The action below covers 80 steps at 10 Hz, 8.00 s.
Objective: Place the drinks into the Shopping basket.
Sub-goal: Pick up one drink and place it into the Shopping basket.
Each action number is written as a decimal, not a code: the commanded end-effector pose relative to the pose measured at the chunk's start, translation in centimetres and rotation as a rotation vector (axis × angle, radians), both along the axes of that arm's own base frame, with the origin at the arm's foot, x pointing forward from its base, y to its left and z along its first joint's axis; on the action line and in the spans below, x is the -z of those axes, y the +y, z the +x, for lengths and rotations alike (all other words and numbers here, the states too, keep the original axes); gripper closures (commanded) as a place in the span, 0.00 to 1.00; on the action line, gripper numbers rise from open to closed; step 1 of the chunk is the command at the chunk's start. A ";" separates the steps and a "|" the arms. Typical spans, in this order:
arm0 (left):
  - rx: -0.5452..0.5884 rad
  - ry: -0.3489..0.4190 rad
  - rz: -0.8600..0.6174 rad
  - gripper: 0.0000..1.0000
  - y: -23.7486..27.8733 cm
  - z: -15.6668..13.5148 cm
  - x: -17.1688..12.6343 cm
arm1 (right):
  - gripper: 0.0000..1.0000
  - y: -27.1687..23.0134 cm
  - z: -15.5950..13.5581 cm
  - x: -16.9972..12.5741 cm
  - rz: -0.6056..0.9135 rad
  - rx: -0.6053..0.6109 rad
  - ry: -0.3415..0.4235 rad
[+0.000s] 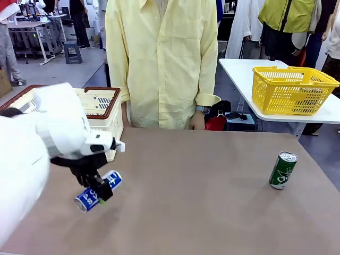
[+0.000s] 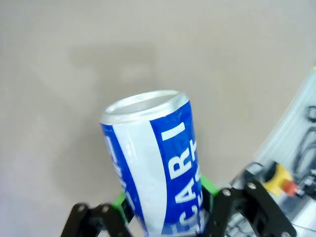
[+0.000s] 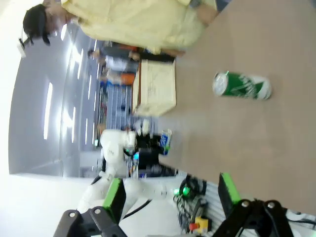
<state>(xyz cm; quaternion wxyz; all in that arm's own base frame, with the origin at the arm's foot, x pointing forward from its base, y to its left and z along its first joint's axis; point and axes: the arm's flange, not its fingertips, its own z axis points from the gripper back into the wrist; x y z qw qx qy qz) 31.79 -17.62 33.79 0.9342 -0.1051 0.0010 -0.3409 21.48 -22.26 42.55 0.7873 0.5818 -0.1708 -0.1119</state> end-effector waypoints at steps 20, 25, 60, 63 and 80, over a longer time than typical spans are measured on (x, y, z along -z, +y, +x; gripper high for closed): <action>-0.516 -0.097 -0.174 1.00 20.4 22.8 -19.9 | 0.00 2.9 1.5 1.2 0.017 -0.072 0.026; -0.630 -0.151 -0.136 1.00 18.7 25.2 -10.6 | 0.00 2.9 1.5 1.2 0.017 -0.072 0.026; -0.545 0.072 -1.135 0.00 35.6 -0.8 -13.2 | 0.00 2.9 1.5 1.2 0.017 -0.072 0.026; -0.545 0.072 -1.135 0.00 35.6 -0.8 -13.2 | 0.00 2.9 1.5 1.2 0.017 -0.072 0.026; -0.545 0.072 -1.135 0.00 35.6 -0.8 -13.2 | 0.00 23.5 18.0 -2.7 -1.258 -0.189 0.423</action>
